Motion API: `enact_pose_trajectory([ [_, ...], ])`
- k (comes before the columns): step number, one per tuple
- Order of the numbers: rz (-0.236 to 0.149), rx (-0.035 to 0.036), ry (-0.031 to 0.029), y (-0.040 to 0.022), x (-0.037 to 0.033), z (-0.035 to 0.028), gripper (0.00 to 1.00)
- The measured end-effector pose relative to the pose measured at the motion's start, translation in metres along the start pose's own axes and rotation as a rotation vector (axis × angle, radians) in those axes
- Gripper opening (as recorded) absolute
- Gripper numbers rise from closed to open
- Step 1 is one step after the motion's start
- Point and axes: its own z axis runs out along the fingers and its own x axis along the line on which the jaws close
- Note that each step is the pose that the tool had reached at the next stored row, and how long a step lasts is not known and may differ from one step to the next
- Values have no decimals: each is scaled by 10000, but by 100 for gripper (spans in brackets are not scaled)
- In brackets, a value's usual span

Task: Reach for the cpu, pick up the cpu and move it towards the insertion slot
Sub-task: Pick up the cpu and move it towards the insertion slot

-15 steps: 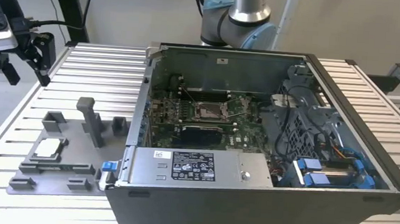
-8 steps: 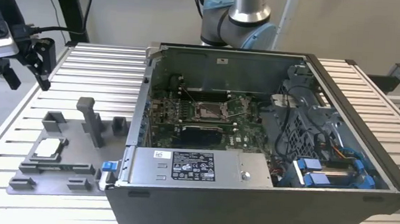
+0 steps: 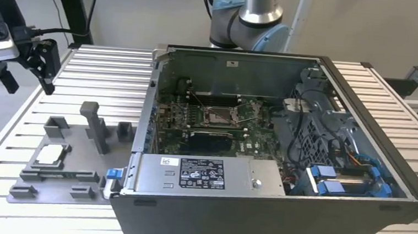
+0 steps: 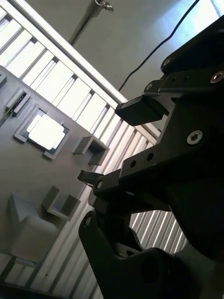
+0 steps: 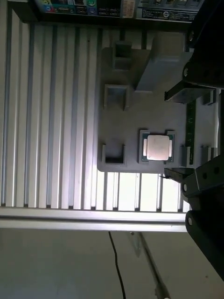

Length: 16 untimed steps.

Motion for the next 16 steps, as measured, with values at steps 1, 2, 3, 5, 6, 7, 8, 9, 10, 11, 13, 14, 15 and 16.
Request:
enact_pose_trajectory([
  [1, 0, 0, -1, -1, 0, 0, 100],
  [2, 0, 0, 0, -1, 1, 0, 100],
  [3, -1, 0, 0, -1, 0, 0, 100],
  [5, -1, 0, -1, -2, 1, 15, 100],
  [6, -1, 0, -1, -3, 1, 27, 100],
  [7, -1, 3, 1, -3, 3, 43, 100],
  [8, -1, 6, -1, -4, 4, 61, 100],
  [9, 0, 11, 0, -5, 6, 79, 100],
  [10, 1, 16, 0, -5, 8, 98, 100],
  [11, 0, 20, 0, -6, 9, 116, 100],
  [13, 1, 22, 1, -7, 11, 147, 100],
  [14, 1, 21, -1, -7, 12, 159, 100],
  [15, 1, 21, -1, -8, 12, 170, 100],
  [16, 1, 21, -2, -8, 12, 180, 100],
])
